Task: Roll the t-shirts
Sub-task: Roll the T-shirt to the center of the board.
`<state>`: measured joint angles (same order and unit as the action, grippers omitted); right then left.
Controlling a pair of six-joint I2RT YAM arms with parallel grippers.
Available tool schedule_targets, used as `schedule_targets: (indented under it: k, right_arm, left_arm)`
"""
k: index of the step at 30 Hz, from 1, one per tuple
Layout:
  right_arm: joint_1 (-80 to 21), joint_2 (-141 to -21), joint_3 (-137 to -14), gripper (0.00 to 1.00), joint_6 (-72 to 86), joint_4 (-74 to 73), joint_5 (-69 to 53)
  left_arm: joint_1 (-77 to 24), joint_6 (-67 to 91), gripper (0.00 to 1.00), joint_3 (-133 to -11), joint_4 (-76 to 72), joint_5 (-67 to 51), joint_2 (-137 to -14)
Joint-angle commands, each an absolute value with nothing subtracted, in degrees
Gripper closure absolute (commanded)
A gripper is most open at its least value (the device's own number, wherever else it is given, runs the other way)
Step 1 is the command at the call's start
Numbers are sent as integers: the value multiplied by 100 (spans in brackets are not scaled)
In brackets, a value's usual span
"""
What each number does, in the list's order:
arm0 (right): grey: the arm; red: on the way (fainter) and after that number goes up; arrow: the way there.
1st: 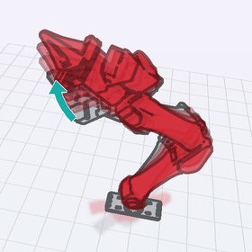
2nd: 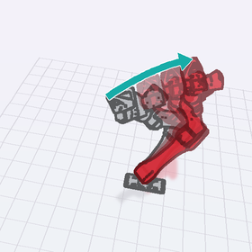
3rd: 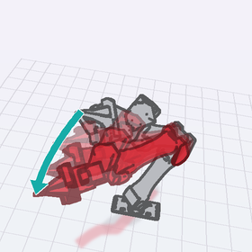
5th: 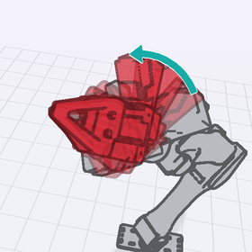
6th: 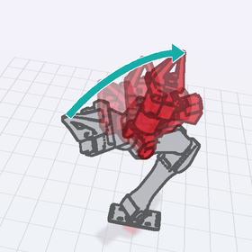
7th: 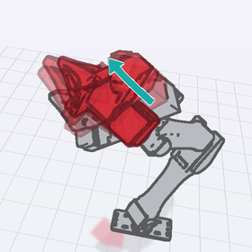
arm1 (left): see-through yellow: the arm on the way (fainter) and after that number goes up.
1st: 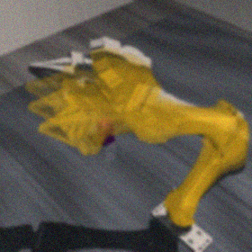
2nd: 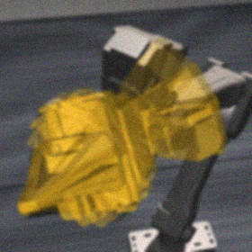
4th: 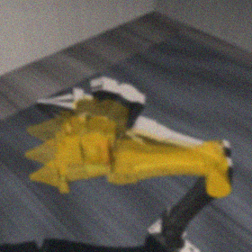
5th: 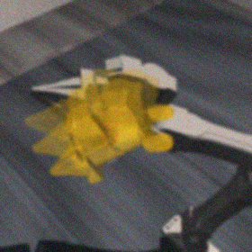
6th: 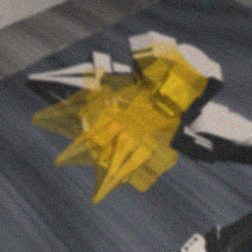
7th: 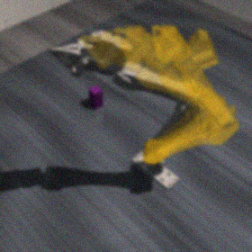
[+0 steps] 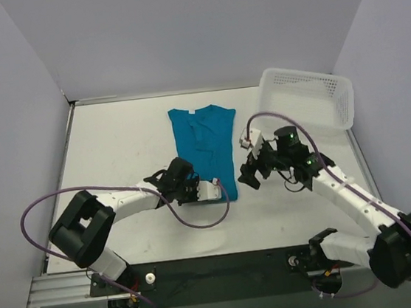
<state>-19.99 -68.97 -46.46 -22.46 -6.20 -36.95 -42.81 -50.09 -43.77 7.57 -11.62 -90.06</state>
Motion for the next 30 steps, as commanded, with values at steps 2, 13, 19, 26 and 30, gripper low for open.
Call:
schedule_targets:
  k: [2,13,19,26,30]
  right_arm:
    - [-3075,-6179,-3560,21,-3286,800,-2751]
    - [-3858,-6749,-2944,18,-4104,1889,-2979]
    - [-3946,-7400,-3014,17,-4175,2416,-3287]
    - [-3990,-7980,-3094,16,-4315,2812,-3506]
    - [-3990,-8200,-3120,16,-4430,2891,-3638]
  left_arm:
    - [-4079,-4905,100,-5157,2002,-2161,-9403]
    - [-3569,-4869,100,-6047,3085,-3111,-9861]
    - [-3481,-4799,100,-6222,3278,-3331,-9958]
    - [-3410,-4737,100,-6573,3577,-3551,-10151]
    - [-3279,-4702,100,-6943,3928,-3779,-10397]
